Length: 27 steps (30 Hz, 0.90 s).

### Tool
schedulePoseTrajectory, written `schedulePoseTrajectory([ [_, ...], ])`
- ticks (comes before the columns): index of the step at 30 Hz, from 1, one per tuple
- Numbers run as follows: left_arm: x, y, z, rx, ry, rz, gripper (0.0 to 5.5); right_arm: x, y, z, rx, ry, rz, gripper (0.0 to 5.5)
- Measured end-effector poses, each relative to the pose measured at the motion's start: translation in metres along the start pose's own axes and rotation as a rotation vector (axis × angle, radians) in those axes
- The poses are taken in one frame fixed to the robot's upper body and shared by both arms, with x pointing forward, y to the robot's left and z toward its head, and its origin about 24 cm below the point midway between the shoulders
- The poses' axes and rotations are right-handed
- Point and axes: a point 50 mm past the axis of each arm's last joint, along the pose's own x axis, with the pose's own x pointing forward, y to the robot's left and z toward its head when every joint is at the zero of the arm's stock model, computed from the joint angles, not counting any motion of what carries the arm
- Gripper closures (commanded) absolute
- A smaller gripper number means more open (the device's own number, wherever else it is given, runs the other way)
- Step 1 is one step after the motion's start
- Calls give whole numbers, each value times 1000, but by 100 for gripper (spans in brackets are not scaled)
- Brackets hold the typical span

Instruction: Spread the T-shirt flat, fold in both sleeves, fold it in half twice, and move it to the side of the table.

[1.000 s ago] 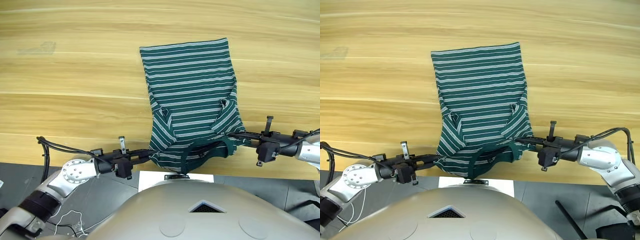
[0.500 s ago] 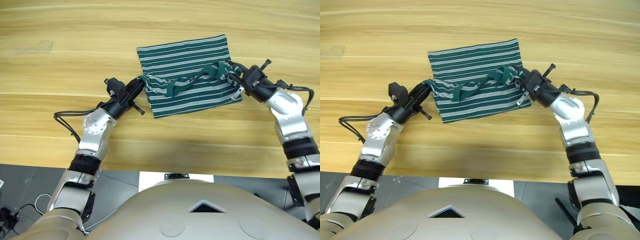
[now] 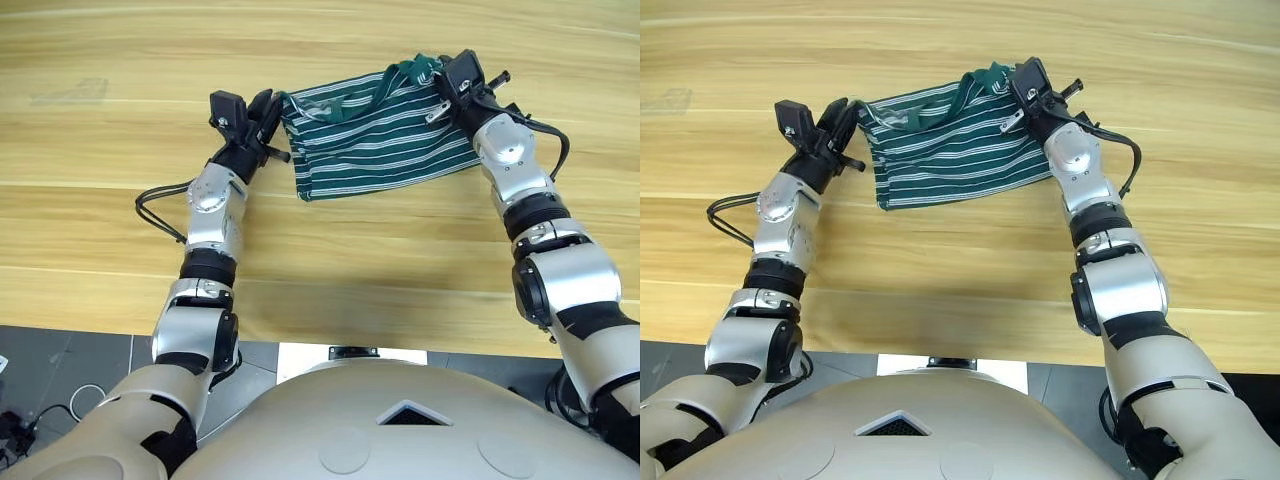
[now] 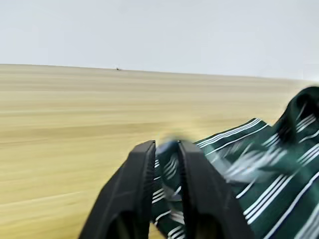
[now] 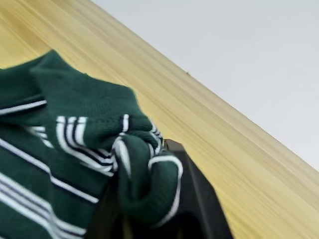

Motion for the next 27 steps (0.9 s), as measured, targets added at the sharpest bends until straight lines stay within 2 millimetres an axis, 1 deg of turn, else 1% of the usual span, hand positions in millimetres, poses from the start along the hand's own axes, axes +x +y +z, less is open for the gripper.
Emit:
schedulePoseTrajectory([
  [2, 1, -5, -4, -9, 10, -18, 386, 2, 5, 1, -5, 6, 6, 416],
  [5, 2, -6, -6, -19, 20, -16, 355, 4, 10, 2, -14, -2, 11, 379],
  [8, -1, 3, -12, -44, 57, 63, 304, 3, 10, -2, 5, 15, -14, 322],
  [10, -4, 9, -13, -62, 62, 103, 268, 2, 7, -5, 20, 38, -55, 317],
  [12, -5, 10, -13, -80, 52, 115, 237, 0, 2, -14, 53, 102, -116, 317],
  [15, -16, 2, -19, -102, 25, 79, 194, -3, -10, -21, 157, 170, -232, 317],
  [16, -23, -4, -20, -101, -3, 59, 181, -5, -18, -26, 223, 199, -308, 317],
  [17, -30, -6, -22, -101, -11, 55, 161, -8, -24, -28, 276, 211, -362, 317],
  [18, -40, -7, -24, -99, -20, 61, 150, -13, -35, -33, 360, 226, -452, 317],
  [20, -49, -9, -19, -84, -55, 73, 120, -16, -43, -34, 403, 207, -518, 317],
  [22, -54, -16, -11, -65, -107, 64, 81, -18, -38, -28, 402, 125, -526, 317],
  [24, -55, -28, -7, -19, -118, 13, 81, -18, -23, -21, 396, 51, -496, 317],
  [26, -50, -46, -3, 67, -122, -84, 81, -19, -2, -5, 376, -57, -442, 317],
  [27, -47, -56, -2, 109, -117, -143, 81, -18, 9, 7, 359, -116, -399, 317],
])
